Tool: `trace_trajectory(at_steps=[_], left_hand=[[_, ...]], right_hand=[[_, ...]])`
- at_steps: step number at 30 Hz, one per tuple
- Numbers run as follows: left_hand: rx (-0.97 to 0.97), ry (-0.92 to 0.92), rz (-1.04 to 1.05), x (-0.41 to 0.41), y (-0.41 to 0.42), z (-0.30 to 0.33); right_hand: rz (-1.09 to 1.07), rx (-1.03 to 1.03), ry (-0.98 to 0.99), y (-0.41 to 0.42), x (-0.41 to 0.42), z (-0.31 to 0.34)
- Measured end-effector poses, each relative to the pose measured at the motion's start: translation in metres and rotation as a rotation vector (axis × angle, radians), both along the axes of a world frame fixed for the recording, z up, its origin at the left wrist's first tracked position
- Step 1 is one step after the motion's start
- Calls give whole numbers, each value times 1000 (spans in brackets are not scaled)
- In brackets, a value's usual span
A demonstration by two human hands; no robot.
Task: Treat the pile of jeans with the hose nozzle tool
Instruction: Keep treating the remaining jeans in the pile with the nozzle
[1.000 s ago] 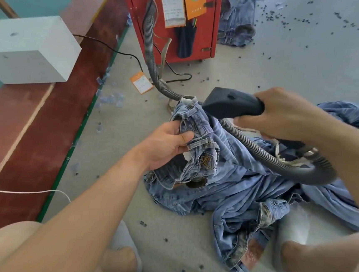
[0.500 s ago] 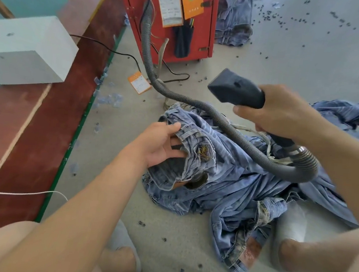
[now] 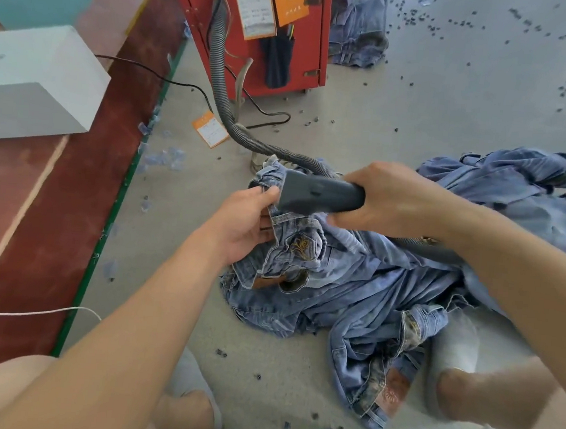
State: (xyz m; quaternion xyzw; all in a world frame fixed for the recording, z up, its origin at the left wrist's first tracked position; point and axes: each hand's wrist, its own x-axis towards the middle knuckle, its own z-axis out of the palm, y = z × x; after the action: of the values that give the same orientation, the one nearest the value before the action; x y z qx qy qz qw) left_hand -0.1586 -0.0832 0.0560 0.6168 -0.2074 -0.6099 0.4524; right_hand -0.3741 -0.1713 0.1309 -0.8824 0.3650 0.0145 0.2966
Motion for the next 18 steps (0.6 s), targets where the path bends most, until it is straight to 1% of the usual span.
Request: trace_trajectory(at_steps=[4,7,10,12,14,15,16,17,18], left_hand=[[32,28,106,5,0,-2],[89,20,174,6,-1,-9],[134,26,231,1,-1,-15],[78,39,204,-4,-1,-16],[-24,2,77,-7,3,-15],[-31,-82,-42,-6,7,-17],[5,-201,-202,-6,13,-21],[101,-330,-392,-6,22,-27],[234,-402,-560,-5,34,-37]], right_hand=[[-213,-31,-168,-16,-9,12],[-339,-93,-214,-26,-22,11],[-351,-227,-188,-22,-26,3],[-280,-371,-186,-16,-23,2],[-167,-487,-196,-11,-19,2],[-126,-526,-194,-10,-18,2],[-102,-557,-192,-9,-16,2],[-89,-580,-191,-9,-14,1],[-78,-597,-187,-10,-13,0]])
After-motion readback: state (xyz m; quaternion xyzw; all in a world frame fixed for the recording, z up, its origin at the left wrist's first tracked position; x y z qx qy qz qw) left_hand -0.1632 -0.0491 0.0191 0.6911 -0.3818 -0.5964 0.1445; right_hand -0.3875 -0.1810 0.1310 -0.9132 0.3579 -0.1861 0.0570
